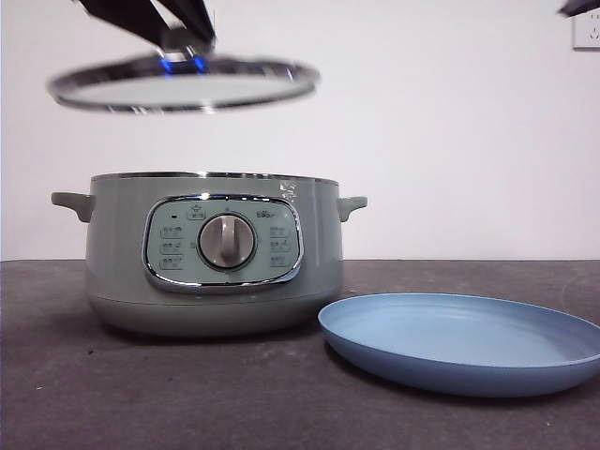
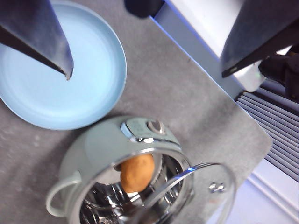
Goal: Take the potato out from the steamer,put the potato on the plate,close the lid
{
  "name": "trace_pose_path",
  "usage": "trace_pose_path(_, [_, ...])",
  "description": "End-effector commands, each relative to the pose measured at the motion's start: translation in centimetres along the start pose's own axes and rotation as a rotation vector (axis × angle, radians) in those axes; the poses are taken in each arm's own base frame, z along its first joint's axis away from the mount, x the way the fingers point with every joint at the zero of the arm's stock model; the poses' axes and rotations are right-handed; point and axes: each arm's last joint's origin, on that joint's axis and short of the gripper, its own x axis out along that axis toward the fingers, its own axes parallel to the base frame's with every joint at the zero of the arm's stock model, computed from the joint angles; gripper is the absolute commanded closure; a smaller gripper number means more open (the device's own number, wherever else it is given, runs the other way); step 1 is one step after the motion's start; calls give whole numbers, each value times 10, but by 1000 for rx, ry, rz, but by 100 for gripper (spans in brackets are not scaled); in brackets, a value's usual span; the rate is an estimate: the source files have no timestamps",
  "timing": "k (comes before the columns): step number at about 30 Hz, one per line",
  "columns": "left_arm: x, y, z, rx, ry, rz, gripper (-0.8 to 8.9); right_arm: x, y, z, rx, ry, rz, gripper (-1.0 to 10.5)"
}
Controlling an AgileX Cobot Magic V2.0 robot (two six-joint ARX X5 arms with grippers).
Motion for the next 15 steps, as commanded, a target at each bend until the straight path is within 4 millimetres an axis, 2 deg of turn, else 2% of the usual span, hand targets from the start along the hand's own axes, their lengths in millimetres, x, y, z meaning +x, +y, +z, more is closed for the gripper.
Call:
trace_pose_path(1, [-35, 1, 3, -13, -69, 33, 822, 12, -2, 9, 25, -9, 26, 353])
trace_pose_path(5, [-79, -3, -4, -23, -88, 111, 822, 39, -1, 26, 21, -3, 79, 353])
trace_pose_path(10, [-128, -10, -20, -40, -100, 161, 822, 80, 9, 52, -27, 39, 52, 352])
trace_pose_path(15, [-164, -18, -38, -58, -101, 203, 822, 126, 24, 85, -79, 86, 29, 352])
